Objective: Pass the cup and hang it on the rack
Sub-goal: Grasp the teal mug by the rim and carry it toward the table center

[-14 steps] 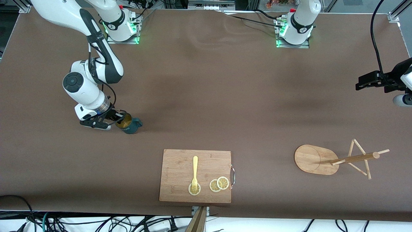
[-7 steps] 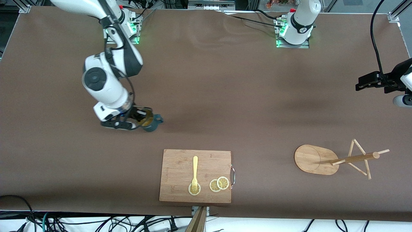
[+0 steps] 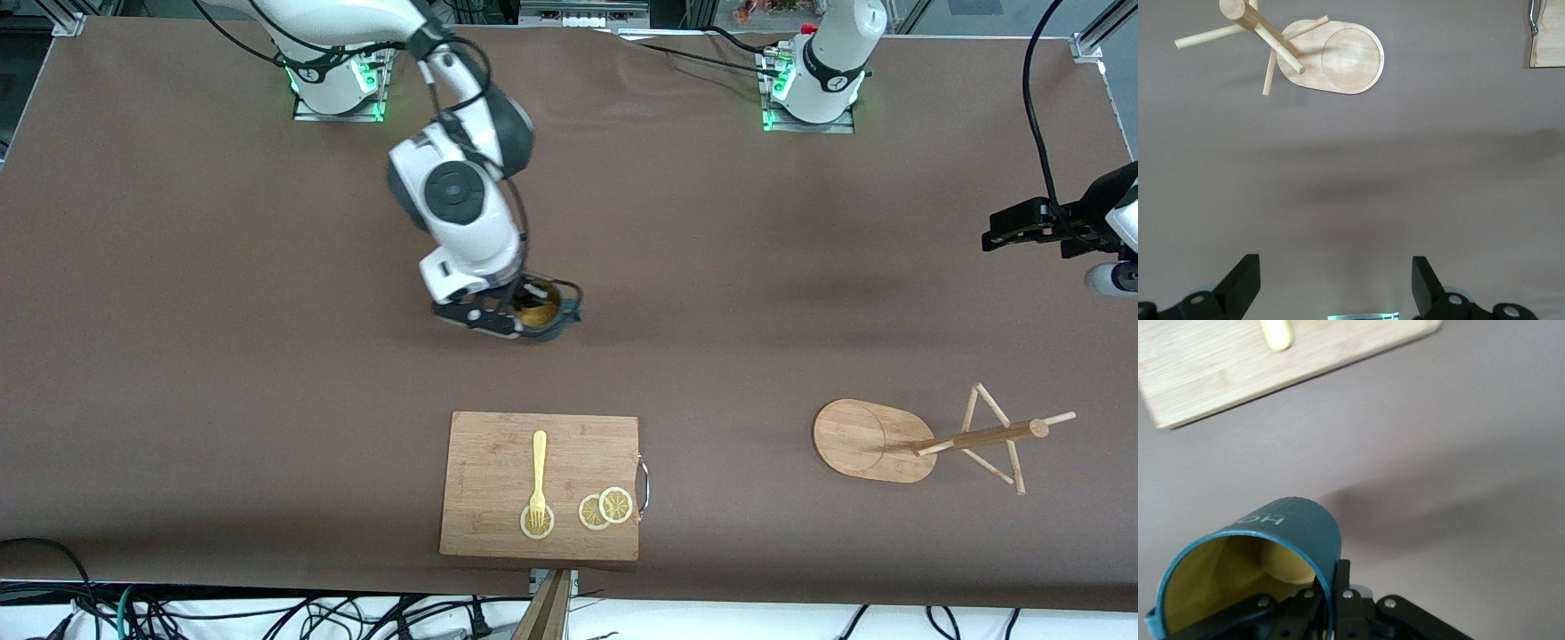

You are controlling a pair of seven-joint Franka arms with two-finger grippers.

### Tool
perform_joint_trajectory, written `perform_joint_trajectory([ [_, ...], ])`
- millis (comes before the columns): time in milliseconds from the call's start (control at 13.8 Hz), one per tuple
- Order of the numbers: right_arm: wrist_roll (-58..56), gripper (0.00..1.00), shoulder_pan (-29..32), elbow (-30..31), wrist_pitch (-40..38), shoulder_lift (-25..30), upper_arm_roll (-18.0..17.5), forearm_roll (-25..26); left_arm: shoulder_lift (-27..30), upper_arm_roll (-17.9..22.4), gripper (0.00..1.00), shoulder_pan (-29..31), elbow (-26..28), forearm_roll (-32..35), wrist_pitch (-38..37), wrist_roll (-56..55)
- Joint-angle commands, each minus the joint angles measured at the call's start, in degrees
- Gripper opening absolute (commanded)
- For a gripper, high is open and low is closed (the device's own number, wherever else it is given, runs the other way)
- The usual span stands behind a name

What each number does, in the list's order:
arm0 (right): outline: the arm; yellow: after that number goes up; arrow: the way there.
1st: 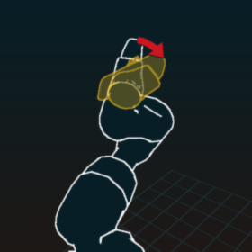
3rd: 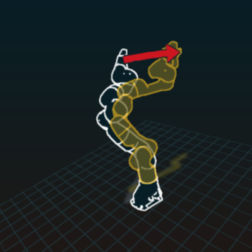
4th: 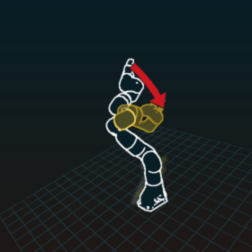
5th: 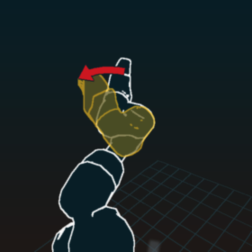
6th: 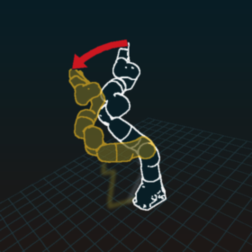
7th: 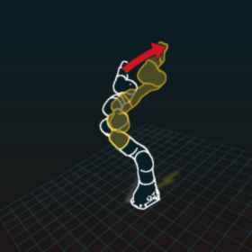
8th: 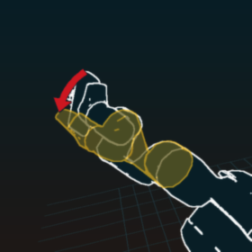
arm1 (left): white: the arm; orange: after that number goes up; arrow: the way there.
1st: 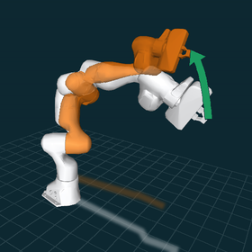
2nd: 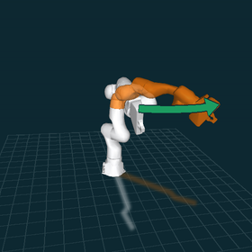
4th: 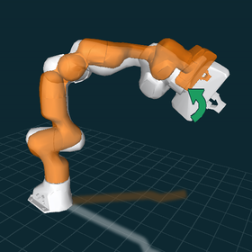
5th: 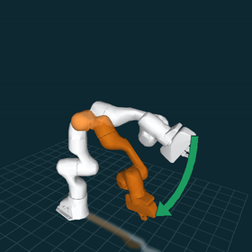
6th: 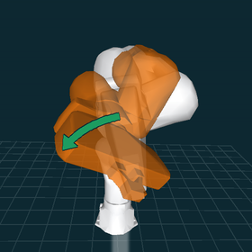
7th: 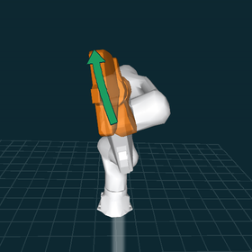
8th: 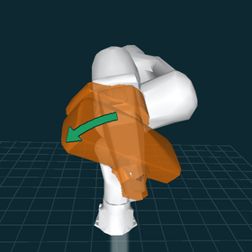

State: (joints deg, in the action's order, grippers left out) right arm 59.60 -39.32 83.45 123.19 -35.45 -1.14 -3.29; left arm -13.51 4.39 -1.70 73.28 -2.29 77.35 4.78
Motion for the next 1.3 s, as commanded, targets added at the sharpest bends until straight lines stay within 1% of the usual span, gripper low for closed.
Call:
perform_joint_trajectory([
  [0, 10.1, 0.0, -4.3, -13.7, -1.4, -10.1, 0.7, -0.5, -0.7, 0.1, 1.0, 0.1, -1.4, -1.0, -0.1, -0.1],
  [145, 13.2, 0.0, -7.0, -15.6, 1.5, -12.8, 0.8, -0.4, -0.8, 0.1, 1.0, 0.2, -1.4, -0.9, -0.2, -0.1],
  [290, 15.5, 0.0, -9.0, -15.7, 4.8, -14.6, 0.8, -0.3, -0.8, 0.2, 1.0, 1.1, -1.4, -0.9, -0.2, 0.0],
  [507, 15.7, 0.0, -10.0, -15.6, 5.7, -15.5, 0.9, -0.2, -1.2, 0.1, 1.0, 1.4, -1.4, -1.0, -0.2, -0.1],
  [580, 15.7, 0.21, -10.5, -15.7, 5.7, -15.5, 0.9, -0.3, -1.3, 0.1, 1.0, 1.4, -1.3, -1.0, -0.2, -0.1],
  [652, 15.8, 0.62, -10.7, -15.7, 5.7, -15.4, 0.8, -0.4, -1.4, 0.1, 1.0, 1.4, -1.3, -1.1, -0.2, -0.1],
  [725, 16.2, 1.0, -10.9, -15.7, 5.7, -15.2, 0.7, -0.5, -1.5, -0.1, 1.0, 1.1, -1.3, -1.1, -0.2, -0.1],
  [942, 16.2, 1.0, -10.9, -15.7, 4.2, -12.5, 0.8, -0.8, -1.5, -0.4, 1.0, 0.4, -1.4, -1.2, -0.3, -0.1],
  [1159, 15.3, 1.0, -9.3, -15.7, -4.3, -8.3, 1.4, -0.4, -1.5, -0.4, 1.0, -0.4, -0.9, -3.1, -0.4, 0.0],
  [1232, 15.0, 1.0, -7.8, -15.7, -7.2, -6.3, 1.3, 0.0, -1.9, -0.4, 1.0, -1.2, -0.8, -3.0, -0.4, 0.0],
])
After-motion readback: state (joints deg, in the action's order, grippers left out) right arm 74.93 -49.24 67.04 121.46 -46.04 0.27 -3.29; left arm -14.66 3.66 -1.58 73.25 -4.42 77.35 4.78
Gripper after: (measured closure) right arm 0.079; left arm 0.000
